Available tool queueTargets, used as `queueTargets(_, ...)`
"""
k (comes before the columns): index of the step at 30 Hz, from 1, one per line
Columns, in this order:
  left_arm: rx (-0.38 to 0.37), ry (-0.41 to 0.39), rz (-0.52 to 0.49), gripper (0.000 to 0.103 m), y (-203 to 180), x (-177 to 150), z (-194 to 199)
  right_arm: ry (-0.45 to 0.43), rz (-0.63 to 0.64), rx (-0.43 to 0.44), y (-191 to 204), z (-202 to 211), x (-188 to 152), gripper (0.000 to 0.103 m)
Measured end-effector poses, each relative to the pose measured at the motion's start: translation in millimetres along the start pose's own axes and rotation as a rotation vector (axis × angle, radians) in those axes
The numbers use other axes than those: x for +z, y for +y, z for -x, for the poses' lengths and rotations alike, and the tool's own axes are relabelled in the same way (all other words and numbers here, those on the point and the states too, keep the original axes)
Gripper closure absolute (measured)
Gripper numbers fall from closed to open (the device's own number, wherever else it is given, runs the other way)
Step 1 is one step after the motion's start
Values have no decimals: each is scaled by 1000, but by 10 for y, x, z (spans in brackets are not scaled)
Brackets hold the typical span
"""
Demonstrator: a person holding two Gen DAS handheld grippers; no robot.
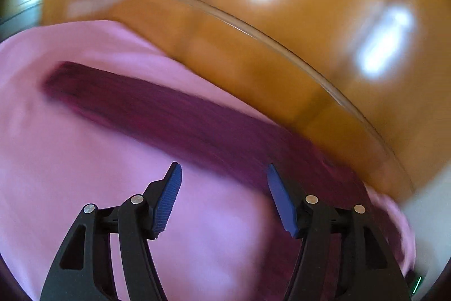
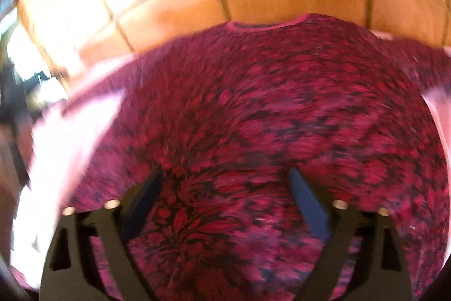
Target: Fold small clothes
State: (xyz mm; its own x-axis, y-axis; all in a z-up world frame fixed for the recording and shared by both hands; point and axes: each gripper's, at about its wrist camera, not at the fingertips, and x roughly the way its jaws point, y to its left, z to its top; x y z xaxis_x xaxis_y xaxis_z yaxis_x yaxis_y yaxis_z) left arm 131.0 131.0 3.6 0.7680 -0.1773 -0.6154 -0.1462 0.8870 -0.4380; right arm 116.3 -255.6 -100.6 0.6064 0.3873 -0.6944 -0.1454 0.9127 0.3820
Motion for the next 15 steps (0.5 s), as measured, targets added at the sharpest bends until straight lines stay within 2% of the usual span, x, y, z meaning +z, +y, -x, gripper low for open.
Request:
queueTargets(1, -46, 36, -63, 42, -238, -189, -32, -28, -65, 21, -142, 128, 47, 24)
queueTargets(3, -88, 95, -156, 42, -557, -466, -119, -138, -234, 64, -581, 504, 135, 24)
queueTargets(5, -120, 150, -248, 42, -833, -712, -230, -241, -409, 80, -1117, 838, 161, 22)
queueTargets(7, -114, 184, -321, 42, -1004, -905, -318, -335, -611, 81, -1701, 1094, 89, 15)
queueTargets(9, -117, 221, -334, 42, -1031, -1032, -356, -448, -836, 71, -2364, 1336, -93, 15)
queueTargets(12, -95, 257, -320, 42, -967, -1069, -500, -554, -979, -8, -2988, 1553, -252, 15)
queueTargets(15, -111, 264, -296, 42, -882, -1076, -524, -551, -1071, -52, -3400, 1531, -280, 21)
